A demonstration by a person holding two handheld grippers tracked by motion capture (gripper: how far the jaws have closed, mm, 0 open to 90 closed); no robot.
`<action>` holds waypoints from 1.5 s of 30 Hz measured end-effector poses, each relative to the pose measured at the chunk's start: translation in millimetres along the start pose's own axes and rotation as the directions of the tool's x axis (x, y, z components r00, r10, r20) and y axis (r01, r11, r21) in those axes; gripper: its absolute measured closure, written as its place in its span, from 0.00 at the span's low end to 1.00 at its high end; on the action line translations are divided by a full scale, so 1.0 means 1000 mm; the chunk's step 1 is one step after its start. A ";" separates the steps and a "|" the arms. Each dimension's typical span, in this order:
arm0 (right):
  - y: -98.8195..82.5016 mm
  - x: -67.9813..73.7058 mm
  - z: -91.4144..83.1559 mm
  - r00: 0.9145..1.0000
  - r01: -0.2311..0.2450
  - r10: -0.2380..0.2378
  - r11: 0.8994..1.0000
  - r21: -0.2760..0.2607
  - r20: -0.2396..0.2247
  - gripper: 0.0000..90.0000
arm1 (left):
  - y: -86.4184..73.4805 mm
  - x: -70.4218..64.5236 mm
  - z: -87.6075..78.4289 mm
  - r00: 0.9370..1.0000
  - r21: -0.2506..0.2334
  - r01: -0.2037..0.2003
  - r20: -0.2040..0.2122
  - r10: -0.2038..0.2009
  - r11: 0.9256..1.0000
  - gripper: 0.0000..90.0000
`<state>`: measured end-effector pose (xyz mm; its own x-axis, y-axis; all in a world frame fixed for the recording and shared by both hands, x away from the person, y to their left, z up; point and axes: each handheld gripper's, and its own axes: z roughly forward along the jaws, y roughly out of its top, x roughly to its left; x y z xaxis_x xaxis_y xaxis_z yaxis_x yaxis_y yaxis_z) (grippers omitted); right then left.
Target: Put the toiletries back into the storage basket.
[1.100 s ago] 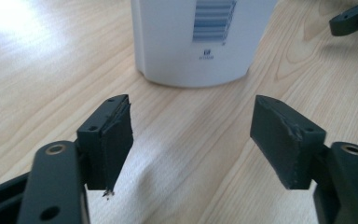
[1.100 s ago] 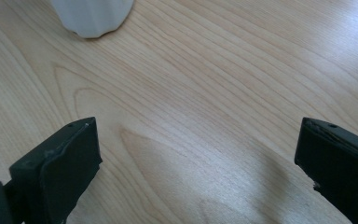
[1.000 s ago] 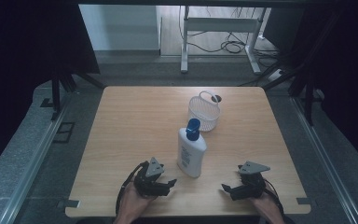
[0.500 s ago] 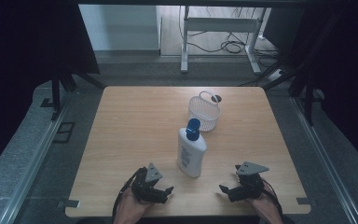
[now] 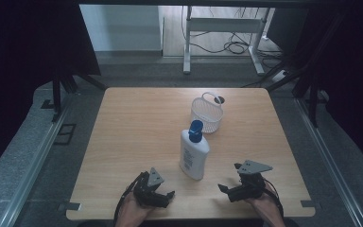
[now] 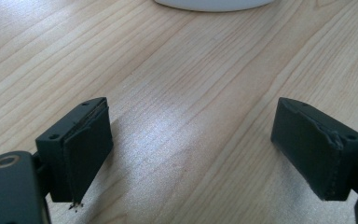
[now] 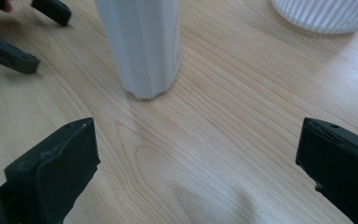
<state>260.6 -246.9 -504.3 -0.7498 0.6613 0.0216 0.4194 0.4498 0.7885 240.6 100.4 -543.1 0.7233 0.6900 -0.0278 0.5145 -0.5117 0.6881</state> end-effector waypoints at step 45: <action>0.106 0.031 0.026 0.998 0.009 -0.014 0.996 -0.084 -0.060 0.08 | 0.000 0.000 0.000 1.000 0.004 0.002 -0.008 -0.002 1.000 0.13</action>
<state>294.9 -162.9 -435.7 -0.7850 0.6176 0.0474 0.3681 0.4036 0.8376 240.2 100.3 -542.9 0.7188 0.6949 -0.0232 0.5177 -0.5126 0.6850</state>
